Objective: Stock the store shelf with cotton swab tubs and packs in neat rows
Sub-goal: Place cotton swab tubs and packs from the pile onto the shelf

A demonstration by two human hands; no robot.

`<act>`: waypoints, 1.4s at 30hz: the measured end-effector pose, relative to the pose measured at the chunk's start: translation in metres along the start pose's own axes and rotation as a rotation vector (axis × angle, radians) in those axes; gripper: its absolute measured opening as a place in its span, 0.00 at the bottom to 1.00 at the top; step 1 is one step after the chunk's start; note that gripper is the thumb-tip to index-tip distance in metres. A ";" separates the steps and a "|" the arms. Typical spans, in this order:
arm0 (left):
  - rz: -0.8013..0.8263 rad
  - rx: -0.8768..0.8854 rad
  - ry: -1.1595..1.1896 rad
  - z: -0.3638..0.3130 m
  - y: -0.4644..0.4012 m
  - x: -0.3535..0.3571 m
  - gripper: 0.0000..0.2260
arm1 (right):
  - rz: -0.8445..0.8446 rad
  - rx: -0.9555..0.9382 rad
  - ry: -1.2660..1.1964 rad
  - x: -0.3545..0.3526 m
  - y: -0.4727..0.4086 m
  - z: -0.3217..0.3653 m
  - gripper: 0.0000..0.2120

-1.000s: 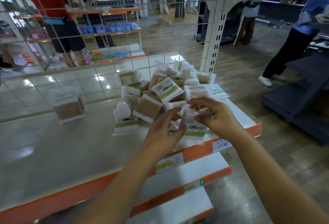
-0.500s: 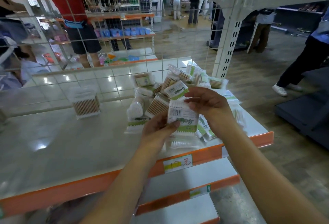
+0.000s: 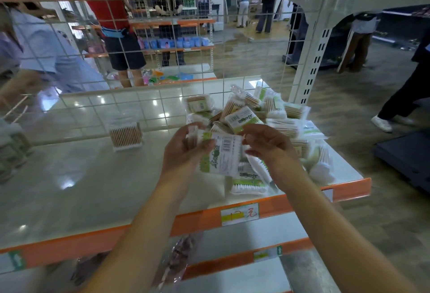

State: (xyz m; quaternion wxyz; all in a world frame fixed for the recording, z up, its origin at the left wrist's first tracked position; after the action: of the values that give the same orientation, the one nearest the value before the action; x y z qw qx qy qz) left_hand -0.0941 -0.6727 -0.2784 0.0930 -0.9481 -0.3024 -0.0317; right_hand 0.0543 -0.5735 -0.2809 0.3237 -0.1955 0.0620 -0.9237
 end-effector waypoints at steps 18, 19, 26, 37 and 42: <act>0.077 -0.146 0.094 0.018 0.016 0.010 0.09 | -0.155 0.101 -0.179 0.026 0.030 -0.021 0.12; 0.074 -0.150 0.102 0.017 0.017 0.010 0.09 | -0.160 0.094 -0.174 0.026 0.031 -0.022 0.12; 0.063 -0.141 0.123 0.013 0.020 0.006 0.11 | -0.169 -0.011 -0.092 0.031 0.035 -0.019 0.15; 0.073 -0.131 0.272 0.016 0.019 -0.003 0.07 | -0.209 -0.229 0.237 0.029 0.037 -0.019 0.14; 0.086 -0.079 0.362 0.016 0.018 -0.009 0.11 | -0.229 -0.242 0.361 0.031 0.034 -0.019 0.09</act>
State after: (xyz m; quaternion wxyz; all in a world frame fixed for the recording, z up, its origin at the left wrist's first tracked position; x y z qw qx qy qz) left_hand -0.0907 -0.6890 -0.2977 0.1099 -0.9419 -0.2385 -0.2096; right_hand 0.0440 -0.6194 -0.2961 0.1749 -0.0703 0.2065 -0.9601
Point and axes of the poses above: each hand's wrist, its own y-axis away from the middle knuckle, its own x-axis out of the palm, z = x × y, the point moved 5 cm from there along -y, towards the middle knuckle, and after that the axes turned 5 degrees about -y, right-handed, at the moved point
